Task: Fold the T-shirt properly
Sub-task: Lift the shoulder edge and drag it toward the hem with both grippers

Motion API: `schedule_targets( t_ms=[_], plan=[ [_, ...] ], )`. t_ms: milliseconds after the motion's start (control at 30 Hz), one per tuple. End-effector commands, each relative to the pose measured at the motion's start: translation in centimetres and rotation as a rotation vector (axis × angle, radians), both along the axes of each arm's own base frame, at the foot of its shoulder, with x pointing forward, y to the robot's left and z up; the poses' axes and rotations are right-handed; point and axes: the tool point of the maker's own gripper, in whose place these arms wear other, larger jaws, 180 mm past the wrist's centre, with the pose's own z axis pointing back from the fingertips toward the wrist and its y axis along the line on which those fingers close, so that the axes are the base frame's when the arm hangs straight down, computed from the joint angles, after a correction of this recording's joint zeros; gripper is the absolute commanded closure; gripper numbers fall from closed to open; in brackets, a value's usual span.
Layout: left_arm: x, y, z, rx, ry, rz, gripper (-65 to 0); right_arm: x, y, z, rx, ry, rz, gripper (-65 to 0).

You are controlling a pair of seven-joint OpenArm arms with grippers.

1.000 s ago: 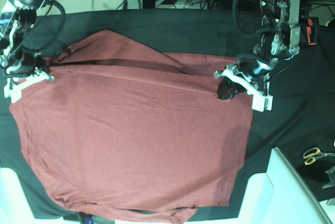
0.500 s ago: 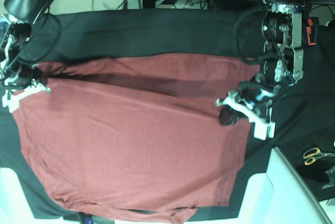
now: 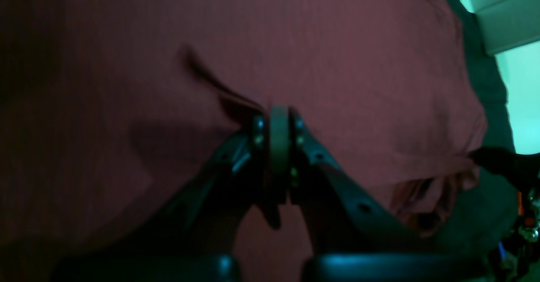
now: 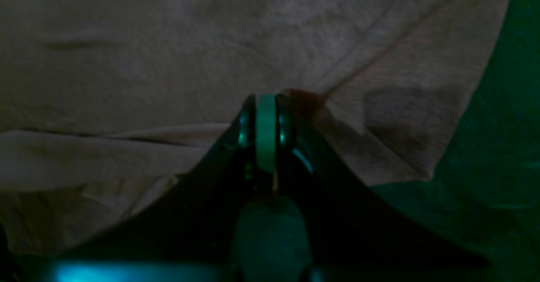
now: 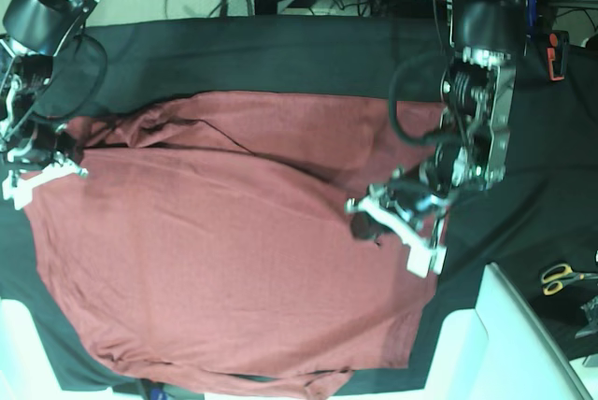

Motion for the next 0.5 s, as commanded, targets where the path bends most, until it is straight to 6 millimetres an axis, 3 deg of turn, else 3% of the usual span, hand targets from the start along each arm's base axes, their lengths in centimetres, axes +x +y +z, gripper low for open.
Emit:
schedule_targets(
  t_ms=[0, 67, 133, 233, 333, 400, 467],
  plan=[
    [1.5, -0.4, 1.8, -0.023, -0.050, 0.011, 0.0, 1.2, -0.9, 1.3, -0.021, -0.048, -0.008, -0.2],
    [2.1, -0.2, 1.9, -0.016, -0.046, 0.030, 0.0, 1.1, -0.9, 1.3, -0.021, -0.047, -0.008, -0.3],
    [2.4, -0.3, 2.0, 0.008, -0.055, 0.028, 0.0, 1.1, -0.9, 1.3, -0.021, -0.047, -0.008, -5.1],
    [2.6, -0.1, 2.1, 0.040, -0.070, 0.034, 0.0, 1.2, -0.9, 1.5, -0.024, -0.056, -0.005, -24.0],
    [2.6, 0.9, 2.0, 0.055, -0.068, 0.055, -23.5, 1.7, -1.5, 2.5, -0.051, -0.100, -0.014, -40.5],
    [2.8, 2.2, 2.5, 0.048, -0.079, 0.093, -35.1, 1.7, -2.4, 3.8, -0.108, -0.166, -0.028, -41.7],
    [2.4, 3.9, 2.9, 0.041, -0.092, 0.143, -39.2, 1.5, -3.3, 5.3, -0.167, -0.233, -0.042, -41.7]
  ],
)
